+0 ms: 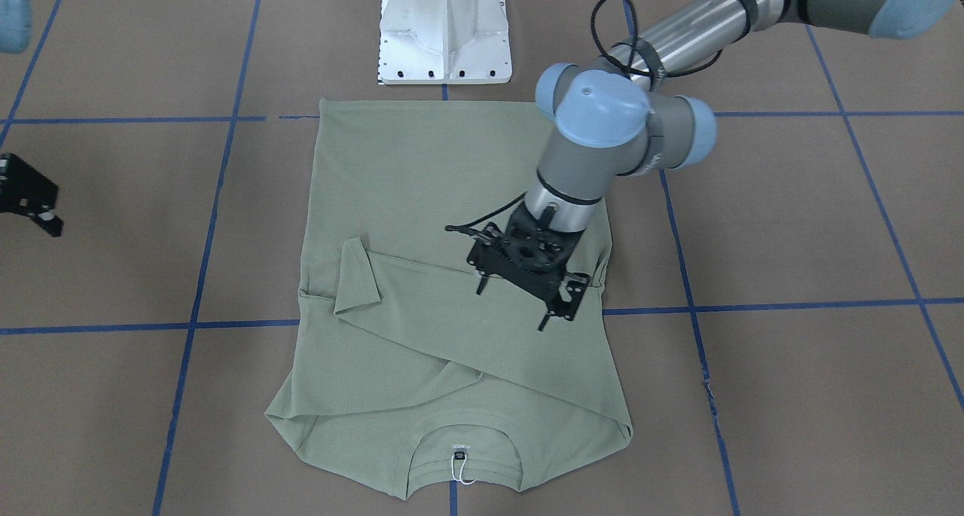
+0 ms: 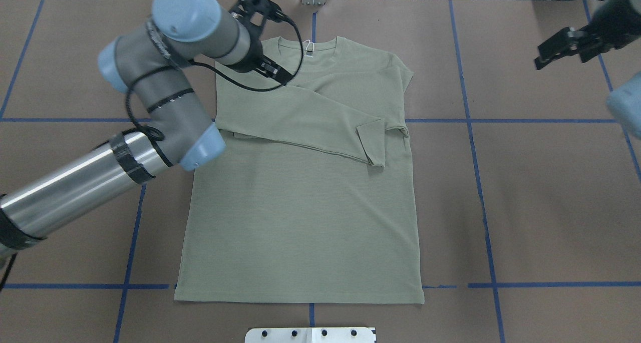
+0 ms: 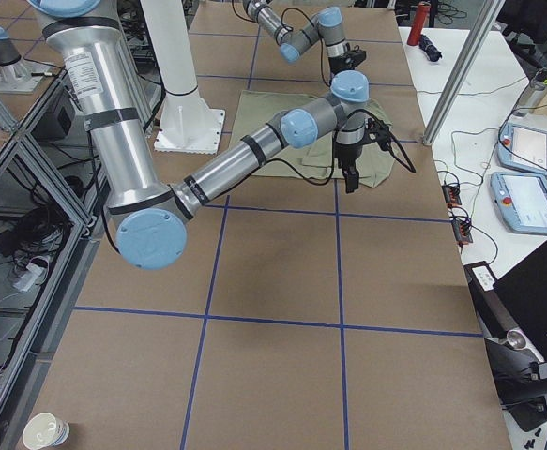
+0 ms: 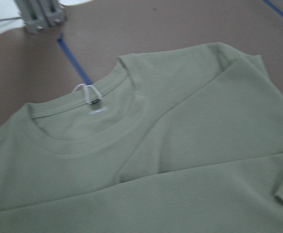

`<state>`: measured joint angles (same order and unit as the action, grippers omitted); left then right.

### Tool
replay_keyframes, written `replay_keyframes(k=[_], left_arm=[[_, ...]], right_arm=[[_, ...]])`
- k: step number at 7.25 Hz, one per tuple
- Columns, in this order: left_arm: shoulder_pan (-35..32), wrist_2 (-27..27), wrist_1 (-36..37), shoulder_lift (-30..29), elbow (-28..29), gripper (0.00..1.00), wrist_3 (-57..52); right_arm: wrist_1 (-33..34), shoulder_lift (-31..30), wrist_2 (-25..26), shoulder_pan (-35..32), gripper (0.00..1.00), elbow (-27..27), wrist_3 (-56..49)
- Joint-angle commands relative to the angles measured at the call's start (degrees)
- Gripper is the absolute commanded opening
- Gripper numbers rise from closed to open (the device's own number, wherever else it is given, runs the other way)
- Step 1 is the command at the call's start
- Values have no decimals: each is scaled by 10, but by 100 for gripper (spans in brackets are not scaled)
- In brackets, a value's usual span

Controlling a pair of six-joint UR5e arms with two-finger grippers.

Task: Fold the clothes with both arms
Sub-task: 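Release the sleeve with the left gripper while the right gripper reaches onto the sleeves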

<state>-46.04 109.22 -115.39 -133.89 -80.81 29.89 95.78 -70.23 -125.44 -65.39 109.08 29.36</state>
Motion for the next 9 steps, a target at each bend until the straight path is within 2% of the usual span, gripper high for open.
replay_keyframes(k=[1,2,3,5,8,9], left_arm=[[-98,78,13,77,-48,100,-109],[-133,105,12,95,-48,100,-166],[-154,143,3,122,-49,100,-190],[-164,149,-5,130,-48,100,-198],[-164,150,-5,138,-51,100,-197],[-164,150,-6,140,-51,100,-196]], right_arm=[[3,82,108,127,92,-20,141],[3,119,137,166,86,-48,189],[4,158,189,209,85,-85,236],[3,223,257,264,77,-179,289],[3,288,310,309,64,-276,320],[3,288,315,315,59,-287,320]])
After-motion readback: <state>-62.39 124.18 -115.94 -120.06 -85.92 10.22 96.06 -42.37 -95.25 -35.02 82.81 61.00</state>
